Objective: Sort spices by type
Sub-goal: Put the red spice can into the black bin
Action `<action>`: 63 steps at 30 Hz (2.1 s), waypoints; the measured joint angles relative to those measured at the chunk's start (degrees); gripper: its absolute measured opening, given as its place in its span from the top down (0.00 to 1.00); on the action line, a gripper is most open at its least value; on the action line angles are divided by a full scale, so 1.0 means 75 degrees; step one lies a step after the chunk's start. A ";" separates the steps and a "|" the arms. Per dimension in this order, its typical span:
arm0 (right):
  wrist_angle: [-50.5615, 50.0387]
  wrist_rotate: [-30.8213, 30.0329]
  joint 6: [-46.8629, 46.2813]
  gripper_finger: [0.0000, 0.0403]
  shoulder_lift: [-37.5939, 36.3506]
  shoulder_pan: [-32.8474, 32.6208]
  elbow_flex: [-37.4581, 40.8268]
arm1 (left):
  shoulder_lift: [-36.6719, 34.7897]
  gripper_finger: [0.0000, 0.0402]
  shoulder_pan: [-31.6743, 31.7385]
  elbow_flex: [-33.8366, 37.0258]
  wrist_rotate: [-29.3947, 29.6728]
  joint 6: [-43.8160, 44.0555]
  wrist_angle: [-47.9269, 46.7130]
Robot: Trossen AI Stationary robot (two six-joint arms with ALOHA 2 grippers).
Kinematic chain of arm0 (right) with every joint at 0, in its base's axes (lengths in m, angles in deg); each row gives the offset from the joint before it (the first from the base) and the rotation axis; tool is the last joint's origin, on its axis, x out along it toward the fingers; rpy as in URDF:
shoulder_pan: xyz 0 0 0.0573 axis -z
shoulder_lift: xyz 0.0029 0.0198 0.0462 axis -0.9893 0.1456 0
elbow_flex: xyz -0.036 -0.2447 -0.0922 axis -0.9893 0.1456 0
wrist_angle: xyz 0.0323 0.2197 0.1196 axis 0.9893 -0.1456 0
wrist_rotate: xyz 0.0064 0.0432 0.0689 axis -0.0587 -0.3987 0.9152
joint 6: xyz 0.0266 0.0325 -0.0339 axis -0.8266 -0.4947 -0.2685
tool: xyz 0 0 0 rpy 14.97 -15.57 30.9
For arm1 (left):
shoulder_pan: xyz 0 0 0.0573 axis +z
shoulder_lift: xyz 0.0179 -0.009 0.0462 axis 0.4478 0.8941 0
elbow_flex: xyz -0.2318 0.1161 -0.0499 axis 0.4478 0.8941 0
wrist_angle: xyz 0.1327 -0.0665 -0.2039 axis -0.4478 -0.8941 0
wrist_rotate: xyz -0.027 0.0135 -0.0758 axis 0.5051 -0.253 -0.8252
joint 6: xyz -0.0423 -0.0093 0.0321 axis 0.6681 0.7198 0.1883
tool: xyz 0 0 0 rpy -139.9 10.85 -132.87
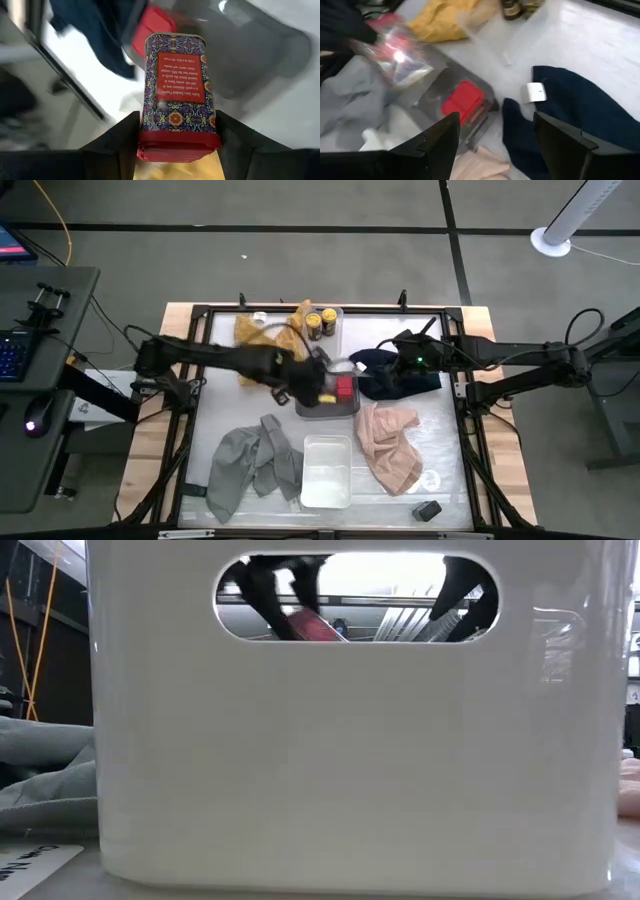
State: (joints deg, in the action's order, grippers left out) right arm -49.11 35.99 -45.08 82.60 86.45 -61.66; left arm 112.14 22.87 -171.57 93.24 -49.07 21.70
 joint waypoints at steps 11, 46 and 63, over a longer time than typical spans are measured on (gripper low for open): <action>0.0012 0.0131 0.0463 0.39 -0.0802 0.0002 -0.0003 | 0.1380 0.51 -0.0346 0.0003 0.1115 -0.0916 0.0113; 0.1414 0.0140 -0.0502 0.39 -0.0536 0.0002 -0.0003 | 0.1693 0.44 -0.0361 0.0000 0.0246 -0.0948 0.0815; 0.1411 0.0498 -0.0221 0.39 -0.0536 0.0002 -0.0003 | 0.1693 0.44 -0.0361 0.0000 0.0236 -0.0890 0.0830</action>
State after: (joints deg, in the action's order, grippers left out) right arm -38.52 39.73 -46.74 78.58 86.47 -61.69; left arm 124.84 20.17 -171.57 95.01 -55.74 27.92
